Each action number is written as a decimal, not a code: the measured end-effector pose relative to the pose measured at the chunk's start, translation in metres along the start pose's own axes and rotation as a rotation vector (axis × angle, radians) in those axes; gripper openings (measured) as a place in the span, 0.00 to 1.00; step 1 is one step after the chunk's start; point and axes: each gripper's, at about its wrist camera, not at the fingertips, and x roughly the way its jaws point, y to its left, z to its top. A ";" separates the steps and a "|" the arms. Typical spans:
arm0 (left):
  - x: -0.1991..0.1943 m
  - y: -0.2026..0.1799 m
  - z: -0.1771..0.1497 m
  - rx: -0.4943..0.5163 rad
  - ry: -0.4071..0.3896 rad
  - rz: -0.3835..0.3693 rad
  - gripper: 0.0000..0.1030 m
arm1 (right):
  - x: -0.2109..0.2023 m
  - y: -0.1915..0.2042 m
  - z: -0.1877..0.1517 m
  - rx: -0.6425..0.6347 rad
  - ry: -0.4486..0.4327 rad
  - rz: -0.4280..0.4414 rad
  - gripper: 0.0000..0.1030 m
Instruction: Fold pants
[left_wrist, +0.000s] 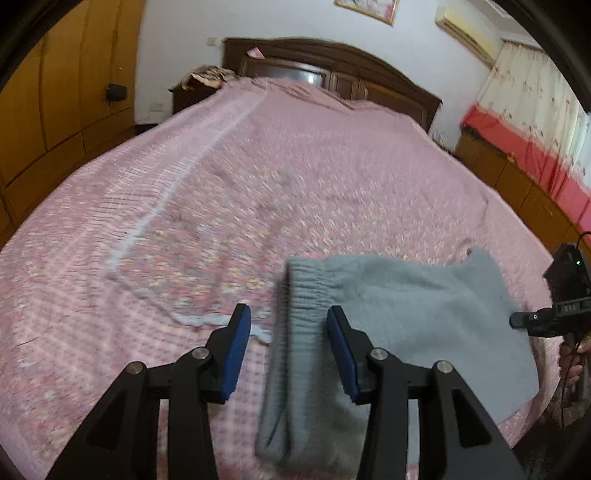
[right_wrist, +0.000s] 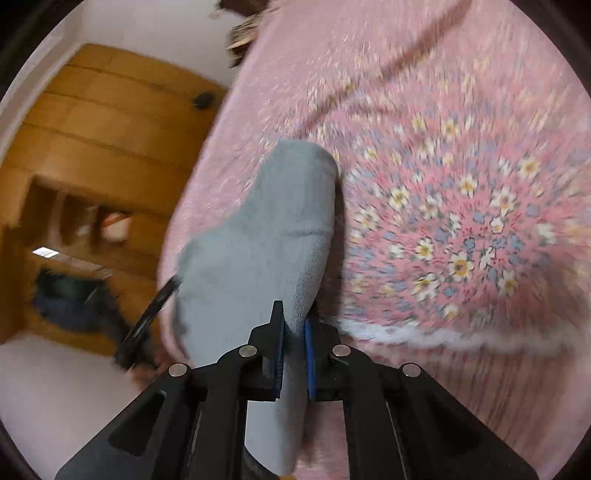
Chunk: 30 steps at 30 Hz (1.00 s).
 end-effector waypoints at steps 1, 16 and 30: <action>-0.009 0.003 0.000 -0.015 -0.022 0.004 0.45 | -0.005 0.018 0.000 -0.006 -0.026 -0.058 0.10; -0.056 0.061 -0.001 -0.104 -0.107 0.064 0.45 | 0.086 0.244 0.010 -0.218 0.087 -0.434 0.10; -0.066 0.084 -0.005 -0.154 -0.110 0.092 0.45 | 0.216 0.285 -0.023 -0.304 0.179 -0.626 0.14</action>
